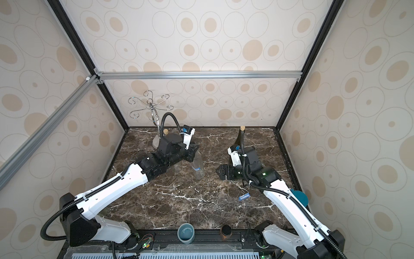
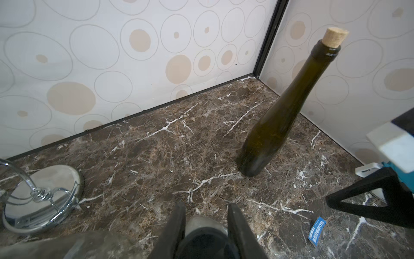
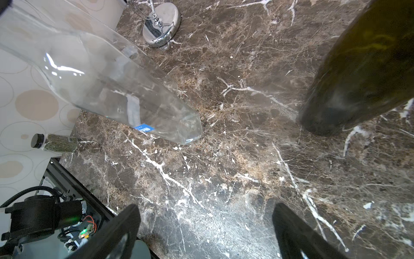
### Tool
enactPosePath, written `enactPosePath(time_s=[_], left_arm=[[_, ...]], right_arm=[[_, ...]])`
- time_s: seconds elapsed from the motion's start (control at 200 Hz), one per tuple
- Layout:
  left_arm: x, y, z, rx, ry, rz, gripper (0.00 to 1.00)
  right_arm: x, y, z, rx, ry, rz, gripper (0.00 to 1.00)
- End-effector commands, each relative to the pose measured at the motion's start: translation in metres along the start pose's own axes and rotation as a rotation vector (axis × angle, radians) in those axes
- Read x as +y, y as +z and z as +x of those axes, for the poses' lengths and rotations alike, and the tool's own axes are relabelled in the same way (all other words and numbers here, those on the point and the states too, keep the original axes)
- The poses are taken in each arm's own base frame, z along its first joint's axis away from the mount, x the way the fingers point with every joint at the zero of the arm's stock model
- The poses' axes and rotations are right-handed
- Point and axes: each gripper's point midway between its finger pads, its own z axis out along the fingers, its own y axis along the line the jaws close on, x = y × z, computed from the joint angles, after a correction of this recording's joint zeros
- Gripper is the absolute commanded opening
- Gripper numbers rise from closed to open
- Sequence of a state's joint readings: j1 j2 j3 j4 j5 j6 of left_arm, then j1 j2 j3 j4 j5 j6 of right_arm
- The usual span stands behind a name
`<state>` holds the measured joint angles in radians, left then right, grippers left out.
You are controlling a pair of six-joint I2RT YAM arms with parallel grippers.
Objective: Remove the label from the bottle
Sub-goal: Adjust the bottle at the center of the board.
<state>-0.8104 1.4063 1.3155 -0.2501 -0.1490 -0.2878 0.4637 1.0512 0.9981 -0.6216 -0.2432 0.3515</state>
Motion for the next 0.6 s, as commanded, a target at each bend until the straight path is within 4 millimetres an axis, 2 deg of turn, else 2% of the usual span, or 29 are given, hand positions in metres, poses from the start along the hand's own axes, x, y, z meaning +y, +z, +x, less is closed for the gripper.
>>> enactPosePath(time_s=[0.0,0.16,0.595], left_arm=[[0.004,-0.016,-0.032,-0.125,-0.124,-0.091,0.07],[-0.004,-0.011,-0.018,-0.108,-0.104,-0.164,0.07],[-0.018,0.011,0.019,-0.062,-0.089,-0.143,0.07]], right_arm=[[0.006,0.001,-0.003,-0.009,-0.004,-0.024,0.95],[0.006,0.002,-0.002,-0.009,-0.004,-0.026,0.95],[0.003,0.008,0.005,0.012,0.008,-0.022,0.95]])
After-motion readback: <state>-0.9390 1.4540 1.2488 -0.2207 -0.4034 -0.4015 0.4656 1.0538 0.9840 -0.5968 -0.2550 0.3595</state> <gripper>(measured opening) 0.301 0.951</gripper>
